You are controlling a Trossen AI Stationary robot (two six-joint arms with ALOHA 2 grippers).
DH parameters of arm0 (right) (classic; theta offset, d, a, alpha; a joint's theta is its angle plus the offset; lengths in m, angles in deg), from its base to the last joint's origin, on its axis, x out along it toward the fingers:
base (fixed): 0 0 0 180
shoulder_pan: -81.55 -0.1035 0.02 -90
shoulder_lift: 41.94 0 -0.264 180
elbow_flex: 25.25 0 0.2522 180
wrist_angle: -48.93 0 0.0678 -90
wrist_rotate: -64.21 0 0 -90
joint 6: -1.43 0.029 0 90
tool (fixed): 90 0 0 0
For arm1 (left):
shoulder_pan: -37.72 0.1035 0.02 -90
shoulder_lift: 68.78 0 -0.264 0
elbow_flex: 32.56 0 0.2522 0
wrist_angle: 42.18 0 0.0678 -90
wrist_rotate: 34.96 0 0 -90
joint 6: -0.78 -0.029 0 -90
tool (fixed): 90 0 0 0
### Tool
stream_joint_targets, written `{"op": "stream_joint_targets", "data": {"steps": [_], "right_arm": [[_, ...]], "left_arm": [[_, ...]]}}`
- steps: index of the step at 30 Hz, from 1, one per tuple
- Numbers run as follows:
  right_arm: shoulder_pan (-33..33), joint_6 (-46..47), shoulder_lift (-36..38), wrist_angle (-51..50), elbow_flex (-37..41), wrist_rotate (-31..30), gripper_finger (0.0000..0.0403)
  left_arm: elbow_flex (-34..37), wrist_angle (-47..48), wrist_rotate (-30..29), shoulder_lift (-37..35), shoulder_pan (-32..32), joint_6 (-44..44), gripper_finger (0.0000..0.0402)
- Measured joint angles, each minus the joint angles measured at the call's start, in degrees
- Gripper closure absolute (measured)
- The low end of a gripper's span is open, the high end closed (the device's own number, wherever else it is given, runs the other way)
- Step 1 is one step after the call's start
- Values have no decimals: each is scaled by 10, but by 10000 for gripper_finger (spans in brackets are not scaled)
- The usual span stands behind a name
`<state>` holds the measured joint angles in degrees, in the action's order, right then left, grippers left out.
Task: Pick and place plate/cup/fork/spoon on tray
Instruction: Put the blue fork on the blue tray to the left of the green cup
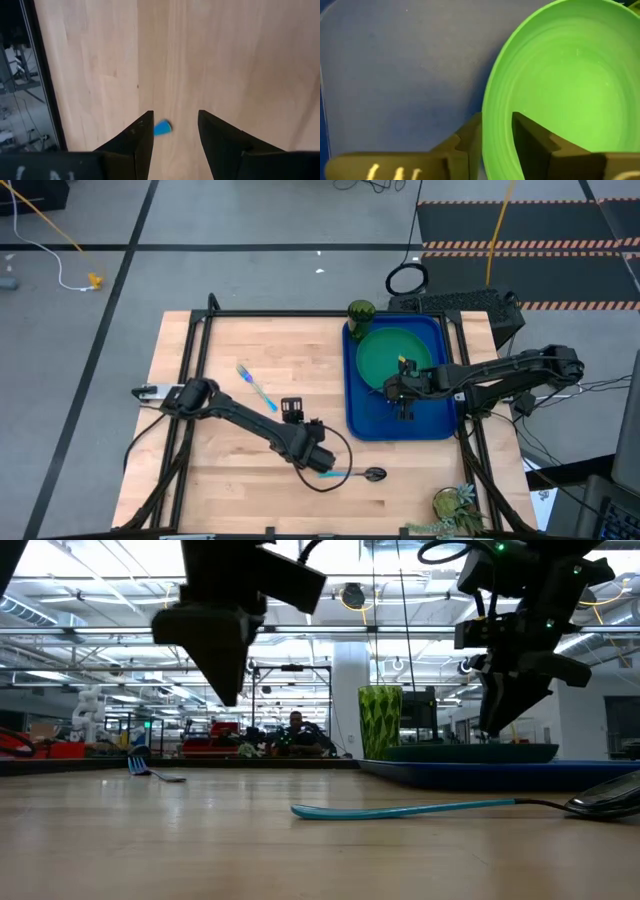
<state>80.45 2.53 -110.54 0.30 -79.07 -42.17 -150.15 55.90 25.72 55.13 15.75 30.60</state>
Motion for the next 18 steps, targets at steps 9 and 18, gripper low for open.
{"op": "stream_joint_targets", "data": {"steps": [9,18], "right_arm": [[-35,12,10,-3,-3,2,280],[-98,31,69,-1,-34,2,279]], "left_arm": [[-9,56,13,0,-40,45,245],[-3,54,36,-13,-46,-17,245]]}}
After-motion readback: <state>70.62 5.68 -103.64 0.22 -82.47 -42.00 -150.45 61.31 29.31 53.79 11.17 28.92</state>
